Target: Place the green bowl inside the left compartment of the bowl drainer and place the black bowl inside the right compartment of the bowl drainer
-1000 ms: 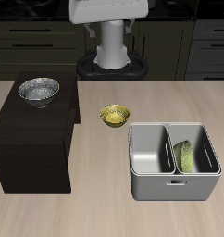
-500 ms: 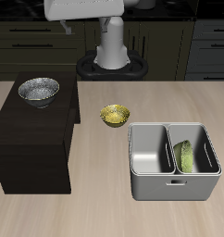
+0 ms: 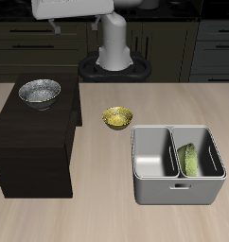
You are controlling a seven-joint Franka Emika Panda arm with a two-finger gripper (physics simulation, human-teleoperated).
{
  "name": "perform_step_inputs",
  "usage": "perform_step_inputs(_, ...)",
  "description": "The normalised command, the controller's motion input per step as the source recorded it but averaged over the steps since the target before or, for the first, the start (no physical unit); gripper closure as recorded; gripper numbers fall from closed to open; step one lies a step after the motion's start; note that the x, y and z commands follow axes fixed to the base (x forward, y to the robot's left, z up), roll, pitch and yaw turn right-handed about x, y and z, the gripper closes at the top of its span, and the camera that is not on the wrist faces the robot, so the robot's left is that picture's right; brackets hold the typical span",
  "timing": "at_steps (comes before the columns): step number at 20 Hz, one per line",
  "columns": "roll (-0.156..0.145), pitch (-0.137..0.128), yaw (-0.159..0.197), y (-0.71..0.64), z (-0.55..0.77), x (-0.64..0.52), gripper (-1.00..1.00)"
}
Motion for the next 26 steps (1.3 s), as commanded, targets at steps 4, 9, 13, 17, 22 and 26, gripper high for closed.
perform_step_inputs(4, -0.056, -0.015, -0.012, -0.34, 0.04, 0.02, -1.00)
perform_step_inputs(9, -0.041, 0.008, -0.023, -0.31, 0.02, 0.10, -1.00)
perform_step_inputs(13, -0.066, 0.016, -0.022, -0.36, -0.05, 0.19, -1.00)
perform_step_inputs(17, -0.035, 0.013, -0.007, -0.20, -0.06, 0.23, -1.00)
perform_step_inputs(22, -0.027, 0.012, -0.017, -0.09, -0.06, 0.27, -1.00)
perform_step_inputs(26, -0.018, 0.036, 0.002, 0.09, -0.14, 0.24, -1.00)
